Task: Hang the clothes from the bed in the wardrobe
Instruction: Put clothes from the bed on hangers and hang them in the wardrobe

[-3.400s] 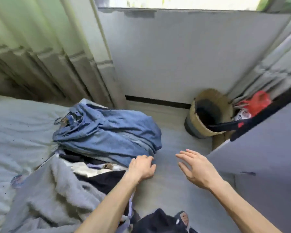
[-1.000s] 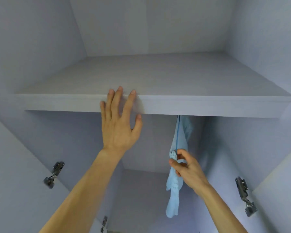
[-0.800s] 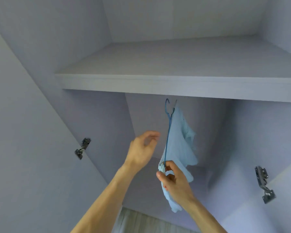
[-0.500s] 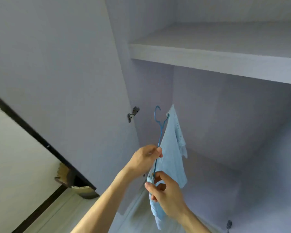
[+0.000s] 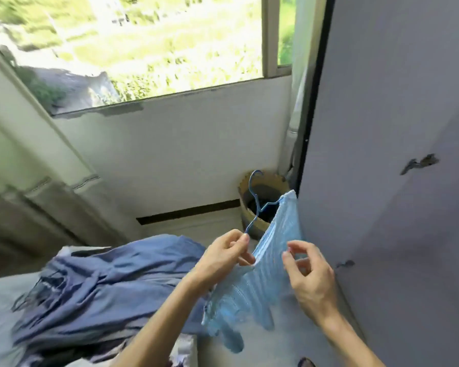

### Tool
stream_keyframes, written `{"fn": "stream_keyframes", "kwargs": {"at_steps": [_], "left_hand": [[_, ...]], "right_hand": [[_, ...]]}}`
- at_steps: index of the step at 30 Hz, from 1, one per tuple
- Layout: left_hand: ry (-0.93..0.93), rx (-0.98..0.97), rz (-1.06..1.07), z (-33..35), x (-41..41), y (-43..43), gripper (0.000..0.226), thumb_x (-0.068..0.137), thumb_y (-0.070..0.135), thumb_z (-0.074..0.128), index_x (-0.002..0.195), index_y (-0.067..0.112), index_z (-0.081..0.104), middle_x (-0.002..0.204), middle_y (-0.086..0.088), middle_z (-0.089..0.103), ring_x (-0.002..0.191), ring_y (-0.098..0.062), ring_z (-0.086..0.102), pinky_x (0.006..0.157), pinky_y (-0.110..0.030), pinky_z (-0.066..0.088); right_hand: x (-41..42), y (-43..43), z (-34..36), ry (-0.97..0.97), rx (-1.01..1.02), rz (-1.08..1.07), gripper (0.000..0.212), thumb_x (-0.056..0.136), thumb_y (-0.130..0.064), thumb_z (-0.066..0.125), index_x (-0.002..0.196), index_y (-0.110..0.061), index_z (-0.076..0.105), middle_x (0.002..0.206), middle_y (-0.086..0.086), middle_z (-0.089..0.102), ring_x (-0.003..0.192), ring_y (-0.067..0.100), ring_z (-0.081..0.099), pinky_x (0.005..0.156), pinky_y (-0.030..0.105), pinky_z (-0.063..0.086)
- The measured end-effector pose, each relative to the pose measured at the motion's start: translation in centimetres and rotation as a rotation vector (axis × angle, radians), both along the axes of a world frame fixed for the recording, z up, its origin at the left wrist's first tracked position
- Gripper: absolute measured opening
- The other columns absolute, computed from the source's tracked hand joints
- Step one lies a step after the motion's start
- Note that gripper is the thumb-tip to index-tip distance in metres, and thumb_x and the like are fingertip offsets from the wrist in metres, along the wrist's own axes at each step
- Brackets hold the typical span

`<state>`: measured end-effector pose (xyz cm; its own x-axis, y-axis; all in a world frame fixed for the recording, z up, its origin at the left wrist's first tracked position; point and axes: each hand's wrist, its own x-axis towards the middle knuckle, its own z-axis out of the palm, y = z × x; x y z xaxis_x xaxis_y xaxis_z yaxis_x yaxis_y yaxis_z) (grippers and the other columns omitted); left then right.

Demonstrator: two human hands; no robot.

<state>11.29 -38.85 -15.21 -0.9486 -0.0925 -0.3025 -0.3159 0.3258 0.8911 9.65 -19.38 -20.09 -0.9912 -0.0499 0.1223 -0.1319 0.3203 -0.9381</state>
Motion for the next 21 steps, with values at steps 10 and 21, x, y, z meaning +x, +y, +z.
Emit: {"fn": "stream_keyframes", "kwargs": {"at_steps": [10, 21], "left_hand": [[-0.110, -0.384, 0.508, -0.1, 16.7, -6.6, 0.048, 0.093, 0.060, 0.053, 0.081, 0.013, 0.055, 0.081, 0.000, 0.063, 0.076, -0.013, 0.063, 0.078, -0.034, 0.050], [-0.013, -0.311, 1.187, -0.6, 30.3, 0.1, 0.059, 0.081, 0.071, 0.052, 0.075, 0.014, 0.065, 0.079, -0.004, 0.057, 0.067, -0.005, 0.052, 0.072, -0.034, 0.046]], "right_hand": [[-5.6, -13.3, -2.6, 0.204, 0.501, 0.724, 0.081, 0.084, -0.028, 0.076, 0.154, -0.027, 0.035, 0.159, 0.012, 0.024, 0.138, 0.034, 0.030, 0.116, 0.050, 0.028], [1.1, -23.9, -3.0, 0.513, 0.545, 1.452, 0.019, 0.091, -0.033, 0.068, 0.108, -0.025, 0.064, 0.128, 0.007, 0.059, 0.120, 0.033, 0.048, 0.097, 0.049, 0.044]]}}
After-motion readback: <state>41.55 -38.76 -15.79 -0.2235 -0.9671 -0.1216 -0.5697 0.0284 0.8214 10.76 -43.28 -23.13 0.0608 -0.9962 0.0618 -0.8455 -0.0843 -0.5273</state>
